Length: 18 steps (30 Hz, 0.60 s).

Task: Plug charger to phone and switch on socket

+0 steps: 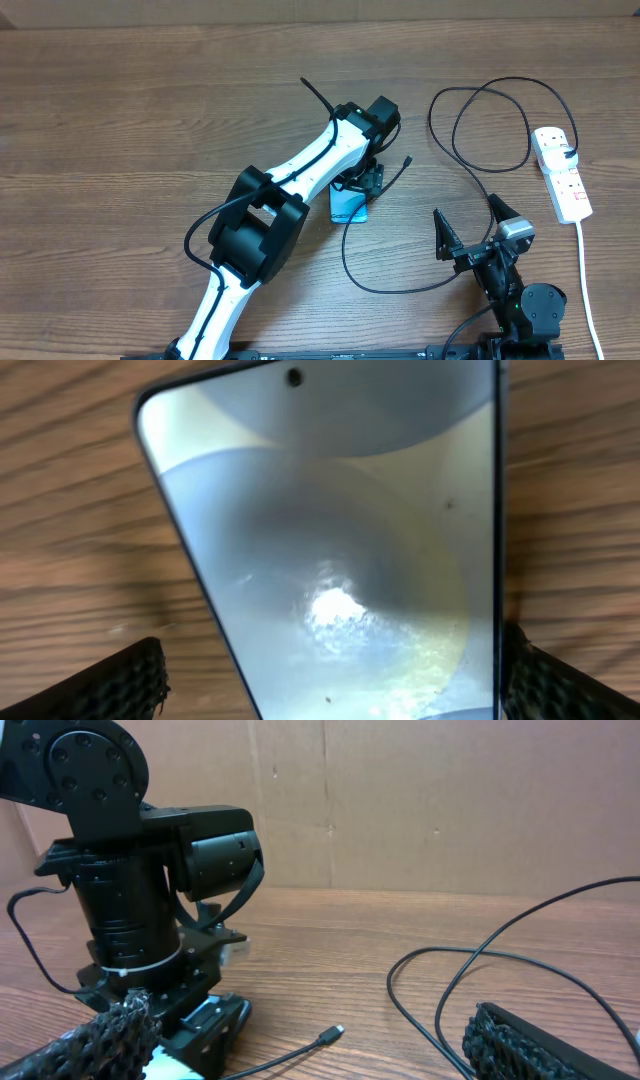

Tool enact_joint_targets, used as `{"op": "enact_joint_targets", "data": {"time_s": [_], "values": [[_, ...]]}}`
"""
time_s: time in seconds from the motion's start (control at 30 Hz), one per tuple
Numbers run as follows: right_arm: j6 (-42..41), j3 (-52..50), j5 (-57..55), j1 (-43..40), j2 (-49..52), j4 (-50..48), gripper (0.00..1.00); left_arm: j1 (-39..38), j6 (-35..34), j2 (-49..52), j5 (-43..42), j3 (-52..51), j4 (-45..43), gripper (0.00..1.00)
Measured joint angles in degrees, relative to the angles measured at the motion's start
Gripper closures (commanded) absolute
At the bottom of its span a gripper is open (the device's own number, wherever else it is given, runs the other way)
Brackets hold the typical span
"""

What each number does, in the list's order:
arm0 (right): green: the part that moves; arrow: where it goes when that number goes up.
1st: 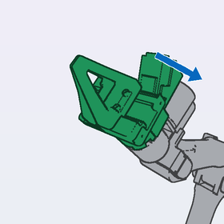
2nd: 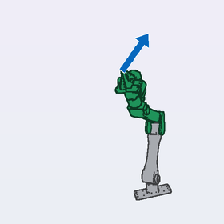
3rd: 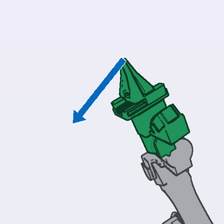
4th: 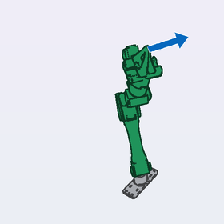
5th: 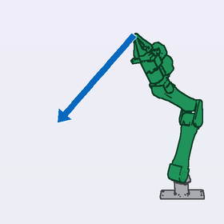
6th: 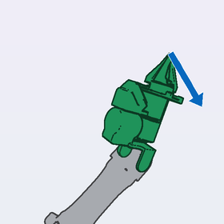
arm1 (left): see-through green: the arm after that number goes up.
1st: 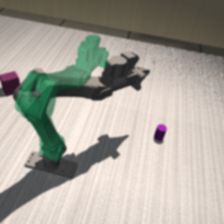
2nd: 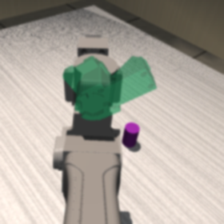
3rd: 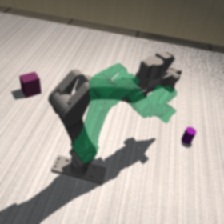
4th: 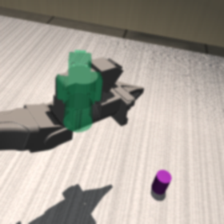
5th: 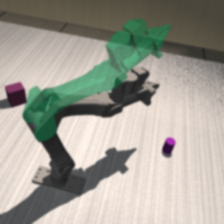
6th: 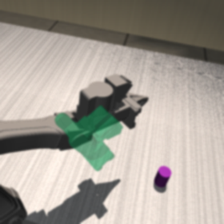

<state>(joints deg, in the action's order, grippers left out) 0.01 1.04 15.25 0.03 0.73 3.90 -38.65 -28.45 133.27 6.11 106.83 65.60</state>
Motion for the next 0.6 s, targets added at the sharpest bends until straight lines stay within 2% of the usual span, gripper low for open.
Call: {"op": "enact_joint_targets", "data": {"time_s": [0.27,0.6], "values": [[0.0,0.0,0.0,0.0,0.0,0.0,0.0,0.5,3.3,-0.2,3.7,0.0,2.4,0.0],[0.0,0.0,0.0,0.0,0.0,0.0,0.0,4.7,6.2,-0.3,5.2,0.0,5.8,0.0]]}}
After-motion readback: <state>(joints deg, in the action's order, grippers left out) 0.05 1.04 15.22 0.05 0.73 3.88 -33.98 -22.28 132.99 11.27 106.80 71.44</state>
